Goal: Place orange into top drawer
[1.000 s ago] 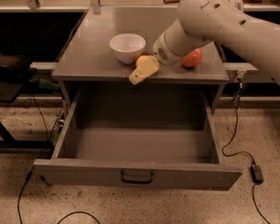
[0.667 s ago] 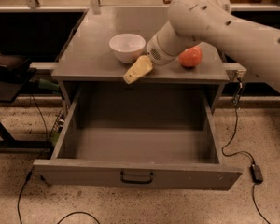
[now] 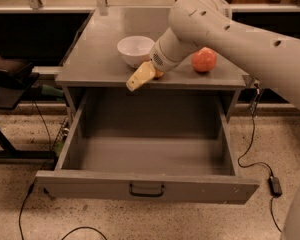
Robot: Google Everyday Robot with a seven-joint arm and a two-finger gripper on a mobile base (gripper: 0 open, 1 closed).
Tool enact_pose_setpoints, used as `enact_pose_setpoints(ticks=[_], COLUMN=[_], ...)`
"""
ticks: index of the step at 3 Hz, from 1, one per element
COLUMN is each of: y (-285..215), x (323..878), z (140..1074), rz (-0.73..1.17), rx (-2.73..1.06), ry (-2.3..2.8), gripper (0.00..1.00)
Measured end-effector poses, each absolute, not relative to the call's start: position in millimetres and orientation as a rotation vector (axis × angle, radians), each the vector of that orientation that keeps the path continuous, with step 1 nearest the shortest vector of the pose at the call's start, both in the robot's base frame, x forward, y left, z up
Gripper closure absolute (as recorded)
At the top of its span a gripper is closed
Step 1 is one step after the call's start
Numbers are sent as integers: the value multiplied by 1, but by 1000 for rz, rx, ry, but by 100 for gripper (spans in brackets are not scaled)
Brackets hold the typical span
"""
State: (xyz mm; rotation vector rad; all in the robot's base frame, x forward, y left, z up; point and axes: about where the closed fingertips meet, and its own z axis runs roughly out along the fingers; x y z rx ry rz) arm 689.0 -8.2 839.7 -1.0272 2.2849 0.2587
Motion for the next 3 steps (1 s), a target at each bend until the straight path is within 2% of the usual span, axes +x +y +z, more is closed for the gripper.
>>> enact_pose_setpoints(ticks=[1, 3], y=[-2, -7], x=[692, 681], z=[835, 841], rz=[271, 285], rx=[-1035, -1033], ry=[2284, 2268], gripper=[20, 66])
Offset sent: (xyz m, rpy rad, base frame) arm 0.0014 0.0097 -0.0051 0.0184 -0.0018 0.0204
